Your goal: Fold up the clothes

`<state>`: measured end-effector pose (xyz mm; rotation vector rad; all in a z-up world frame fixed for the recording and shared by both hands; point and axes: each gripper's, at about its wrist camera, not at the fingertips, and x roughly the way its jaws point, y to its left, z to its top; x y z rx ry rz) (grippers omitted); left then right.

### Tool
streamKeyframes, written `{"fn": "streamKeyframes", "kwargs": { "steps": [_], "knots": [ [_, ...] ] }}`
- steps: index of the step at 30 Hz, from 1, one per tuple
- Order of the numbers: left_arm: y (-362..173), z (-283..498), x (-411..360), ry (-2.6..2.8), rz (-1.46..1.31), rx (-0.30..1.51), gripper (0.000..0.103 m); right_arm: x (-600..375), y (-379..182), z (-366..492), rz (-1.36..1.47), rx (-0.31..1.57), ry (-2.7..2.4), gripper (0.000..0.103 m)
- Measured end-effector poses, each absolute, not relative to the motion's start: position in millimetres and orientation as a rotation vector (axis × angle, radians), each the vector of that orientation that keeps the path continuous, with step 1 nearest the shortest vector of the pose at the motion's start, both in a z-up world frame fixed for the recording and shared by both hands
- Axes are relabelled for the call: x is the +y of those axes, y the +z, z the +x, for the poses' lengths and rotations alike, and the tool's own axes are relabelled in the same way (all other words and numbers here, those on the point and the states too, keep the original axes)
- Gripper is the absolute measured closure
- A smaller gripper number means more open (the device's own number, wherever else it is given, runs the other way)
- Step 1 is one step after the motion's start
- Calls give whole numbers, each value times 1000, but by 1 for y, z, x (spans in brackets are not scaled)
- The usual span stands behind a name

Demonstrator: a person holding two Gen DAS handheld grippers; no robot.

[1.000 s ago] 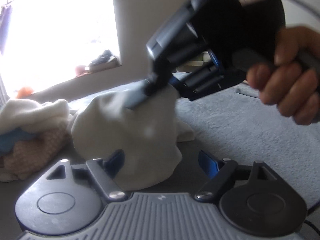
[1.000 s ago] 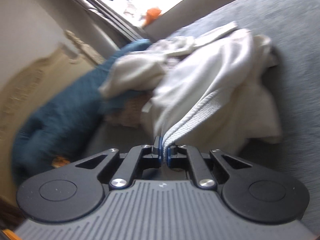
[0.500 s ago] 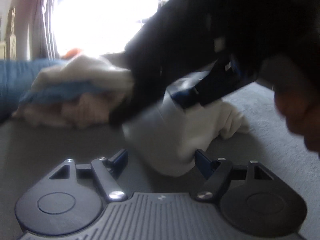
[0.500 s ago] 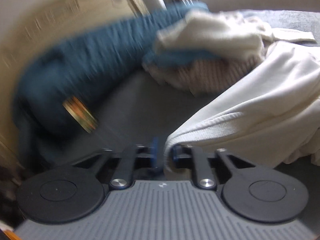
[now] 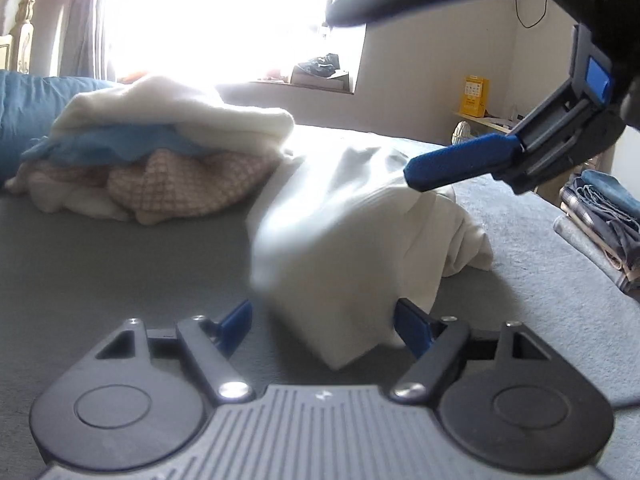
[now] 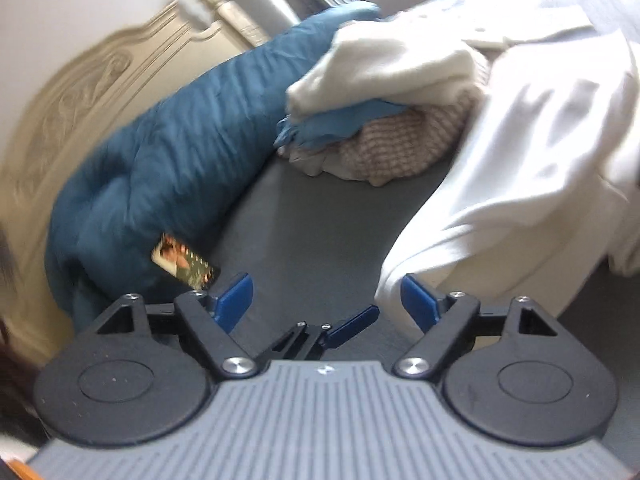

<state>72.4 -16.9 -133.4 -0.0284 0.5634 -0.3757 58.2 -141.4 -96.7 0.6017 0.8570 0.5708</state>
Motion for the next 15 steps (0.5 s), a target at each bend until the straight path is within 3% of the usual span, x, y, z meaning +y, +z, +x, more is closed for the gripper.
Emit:
{"fn": "streamKeyframes", "kwargs": {
  "steps": [7,15],
  "knots": [
    [-143,75,-24,-345,-18,595,24,-202,-113,65,943,684,460,22],
    [-147,74,-28,-355,17,615,24,-256,-149,101,972,698,135,21]
  ]
}}
